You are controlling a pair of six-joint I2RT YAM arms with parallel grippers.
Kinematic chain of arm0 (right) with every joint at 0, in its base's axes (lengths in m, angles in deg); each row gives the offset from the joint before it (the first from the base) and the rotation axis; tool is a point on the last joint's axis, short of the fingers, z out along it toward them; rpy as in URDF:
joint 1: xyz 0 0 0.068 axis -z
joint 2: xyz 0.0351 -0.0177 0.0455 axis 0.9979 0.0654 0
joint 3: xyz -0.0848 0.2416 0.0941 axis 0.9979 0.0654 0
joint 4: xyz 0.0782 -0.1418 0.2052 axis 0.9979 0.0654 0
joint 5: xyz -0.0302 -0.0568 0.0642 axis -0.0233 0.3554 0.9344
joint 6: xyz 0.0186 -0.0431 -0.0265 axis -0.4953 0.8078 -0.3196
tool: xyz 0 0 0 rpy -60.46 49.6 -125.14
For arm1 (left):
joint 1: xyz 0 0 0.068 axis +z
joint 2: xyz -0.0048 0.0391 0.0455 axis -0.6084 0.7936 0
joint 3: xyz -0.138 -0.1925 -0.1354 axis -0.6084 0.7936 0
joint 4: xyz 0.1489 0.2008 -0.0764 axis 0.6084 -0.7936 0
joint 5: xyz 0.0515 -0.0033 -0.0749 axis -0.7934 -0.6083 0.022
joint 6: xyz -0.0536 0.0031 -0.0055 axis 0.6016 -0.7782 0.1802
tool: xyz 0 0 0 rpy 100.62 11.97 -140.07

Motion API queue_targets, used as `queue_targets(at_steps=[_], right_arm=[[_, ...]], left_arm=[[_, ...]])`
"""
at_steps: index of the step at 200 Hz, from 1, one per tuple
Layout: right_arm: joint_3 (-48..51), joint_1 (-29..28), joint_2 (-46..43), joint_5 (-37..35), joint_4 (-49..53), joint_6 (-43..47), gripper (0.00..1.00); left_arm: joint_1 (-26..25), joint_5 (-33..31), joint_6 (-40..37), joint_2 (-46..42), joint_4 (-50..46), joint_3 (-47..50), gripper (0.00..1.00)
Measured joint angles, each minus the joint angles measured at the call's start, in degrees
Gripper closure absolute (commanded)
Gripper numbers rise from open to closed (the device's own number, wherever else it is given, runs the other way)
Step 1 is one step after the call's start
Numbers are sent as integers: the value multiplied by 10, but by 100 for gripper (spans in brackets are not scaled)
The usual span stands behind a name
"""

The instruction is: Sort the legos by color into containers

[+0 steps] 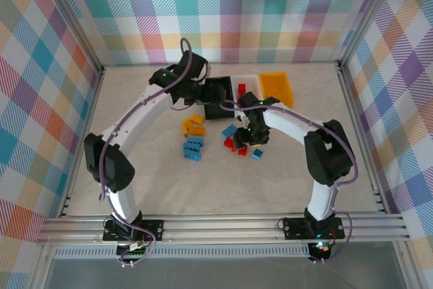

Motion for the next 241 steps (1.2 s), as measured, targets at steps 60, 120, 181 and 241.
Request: queue_targets(at_steps=[60, 120, 181, 241], right_arm=[[-14, -6, 54, -8, -4, 5, 35], [-28, -10, 78, -16, -13, -8, 36], [-36, -22, 90, -49, -13, -35, 45], [-33, -22, 90, -78, -11, -45, 63]], left_arm=[[19, -12, 0, -35, 0, 100, 14], [22, -8, -3, -38, 1, 101, 14], [27, -7, -13, -38, 0, 101, 14], [28, -3, -14, -38, 0, 101, 13]])
